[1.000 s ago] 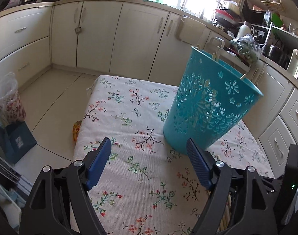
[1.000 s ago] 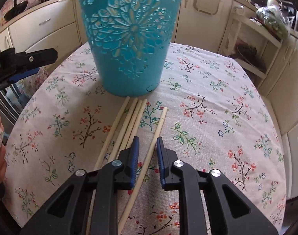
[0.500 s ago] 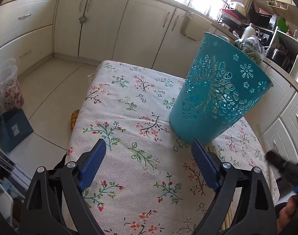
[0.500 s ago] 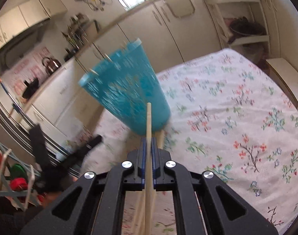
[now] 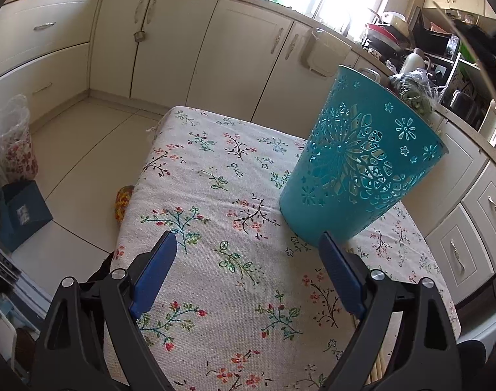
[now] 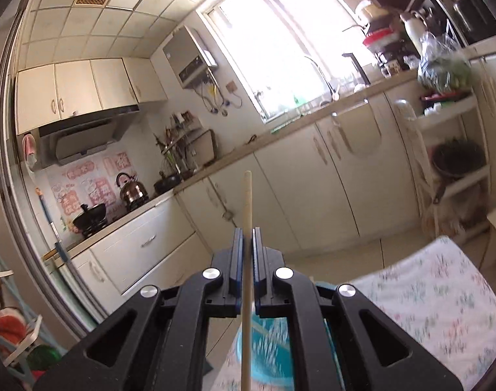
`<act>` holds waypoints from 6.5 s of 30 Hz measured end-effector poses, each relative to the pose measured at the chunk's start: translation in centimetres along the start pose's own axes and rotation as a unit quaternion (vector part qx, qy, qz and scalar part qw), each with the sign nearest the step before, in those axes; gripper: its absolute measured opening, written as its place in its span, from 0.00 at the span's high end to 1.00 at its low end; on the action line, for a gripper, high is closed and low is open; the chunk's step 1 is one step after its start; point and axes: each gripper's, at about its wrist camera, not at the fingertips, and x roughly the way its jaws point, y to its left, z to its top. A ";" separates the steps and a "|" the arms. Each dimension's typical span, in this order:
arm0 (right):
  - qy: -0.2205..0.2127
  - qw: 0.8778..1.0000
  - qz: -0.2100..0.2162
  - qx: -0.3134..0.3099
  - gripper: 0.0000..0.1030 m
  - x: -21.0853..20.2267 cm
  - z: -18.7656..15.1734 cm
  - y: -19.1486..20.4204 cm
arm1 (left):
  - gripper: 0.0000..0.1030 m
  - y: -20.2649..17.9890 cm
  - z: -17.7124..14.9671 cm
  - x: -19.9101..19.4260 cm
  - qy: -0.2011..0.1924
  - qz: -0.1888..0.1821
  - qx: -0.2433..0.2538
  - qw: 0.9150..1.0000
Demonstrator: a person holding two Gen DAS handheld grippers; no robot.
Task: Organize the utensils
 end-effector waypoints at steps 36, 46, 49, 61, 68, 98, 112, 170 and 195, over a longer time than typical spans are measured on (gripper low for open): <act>0.159 0.978 -0.123 -0.053 0.76 -6.4 -13.9 -2.5 | 0.15 0.4 -0.2 0.0 -0.004 0.007 -0.005 1.000; 0.283 0.944 -0.162 -0.044 0.79 -2.7 -17.4 -5.2 | 0.14 0.5 -0.2 0.2 0.002 0.008 -0.006 1.000; 0.298 0.939 -0.165 -0.049 0.80 -2.2 -17.9 -5.5 | 0.14 0.5 -0.2 0.2 0.004 0.008 -0.005 1.000; 0.323 0.928 -0.174 -0.067 0.81 -1.5 -19.4 -6.2 | 0.14 0.4 -0.2 0.5 0.009 0.010 -0.002 1.000; 0.334 0.919 -0.182 -0.101 0.91 -1.2 -19.5 -5.6 | 0.14 0.2 -0.2 0.7 0.015 0.008 0.004 1.000; 0.323 0.934 -0.153 0.003 0.93 -4.6 -18.3 -8.8 | 0.14 -9.7 -3.6 5.2 0.138 0.079 0.184 0.970; 0.320 0.935 -0.152 0.021 0.91 -4.7 -18.2 -9.3 | 0.14 -10.3 -4.0 5.1 0.135 0.069 0.195 0.969; 0.338 0.928 -0.150 -0.055 0.91 -1.9 -18.4 -8.1 | 0.95 -6.8 -0.4 6.4 0.167 0.054 0.163 0.971; 0.338 0.927 -0.152 -0.054 0.92 -1.8 -18.4 -8.1 | 0.95 -9.6 -0.1 -3.4 0.053 -0.008 0.191 0.980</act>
